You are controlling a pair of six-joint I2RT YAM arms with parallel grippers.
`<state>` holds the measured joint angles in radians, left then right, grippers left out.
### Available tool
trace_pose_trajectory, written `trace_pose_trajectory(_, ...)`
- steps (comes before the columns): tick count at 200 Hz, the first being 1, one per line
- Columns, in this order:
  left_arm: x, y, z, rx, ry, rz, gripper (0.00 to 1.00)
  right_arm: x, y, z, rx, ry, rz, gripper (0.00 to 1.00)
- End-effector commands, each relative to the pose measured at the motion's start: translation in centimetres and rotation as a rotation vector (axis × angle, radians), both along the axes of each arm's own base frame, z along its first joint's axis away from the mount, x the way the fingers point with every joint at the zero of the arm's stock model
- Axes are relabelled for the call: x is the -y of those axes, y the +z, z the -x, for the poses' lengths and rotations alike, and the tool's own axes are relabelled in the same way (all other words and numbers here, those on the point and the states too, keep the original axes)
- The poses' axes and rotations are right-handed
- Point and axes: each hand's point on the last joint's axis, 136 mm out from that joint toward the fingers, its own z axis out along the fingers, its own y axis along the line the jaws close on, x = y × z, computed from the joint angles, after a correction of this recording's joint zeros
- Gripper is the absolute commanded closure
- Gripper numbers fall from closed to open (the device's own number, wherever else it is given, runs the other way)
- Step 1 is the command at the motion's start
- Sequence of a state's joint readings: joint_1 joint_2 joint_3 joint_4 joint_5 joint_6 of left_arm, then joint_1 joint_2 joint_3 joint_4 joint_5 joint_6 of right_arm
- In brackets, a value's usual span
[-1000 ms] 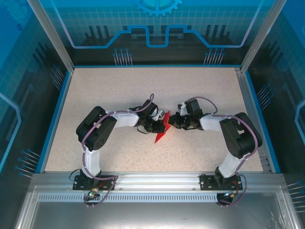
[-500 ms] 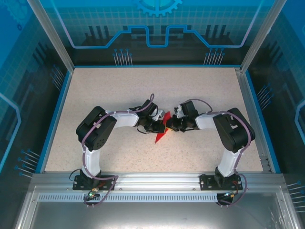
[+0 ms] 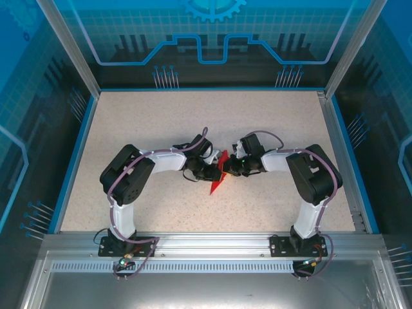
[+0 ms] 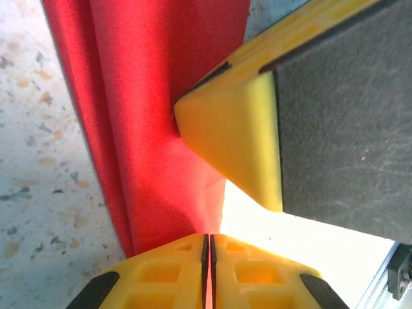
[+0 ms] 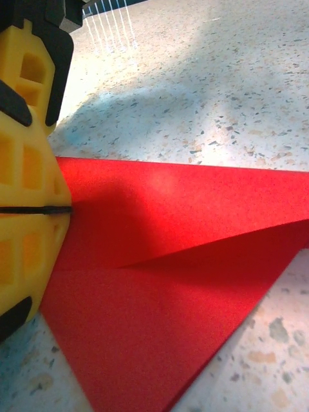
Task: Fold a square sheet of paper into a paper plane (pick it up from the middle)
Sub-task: Fold the wing for the fifth time at the center of the table.
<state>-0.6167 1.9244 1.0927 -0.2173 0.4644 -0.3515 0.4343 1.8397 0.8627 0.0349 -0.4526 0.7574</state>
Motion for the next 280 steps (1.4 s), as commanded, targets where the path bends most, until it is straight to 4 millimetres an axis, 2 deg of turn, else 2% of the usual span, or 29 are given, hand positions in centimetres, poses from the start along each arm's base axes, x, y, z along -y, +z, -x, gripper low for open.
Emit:
trace_pose_trajectory(1,-0.9,-0.1,2.1,-0.022,-0.054,-0.05,0.87,2.3,-4.5,2.4,-0.101,-0.008,0.172,0.91)
trace_pose_trajectory(91,-3.0,-2.1,4.0,0.007,-0.126,-0.253,0.89,2.5,-5.2,2.8,-0.114,-0.002,0.188,0.91)
trace_pose_trajectory(280,-5.0,-2.3,8.9,-0.026,-0.219,-0.363,0.9,3.0,-6.7,3.2,-0.141,0.001,0.213,0.92)
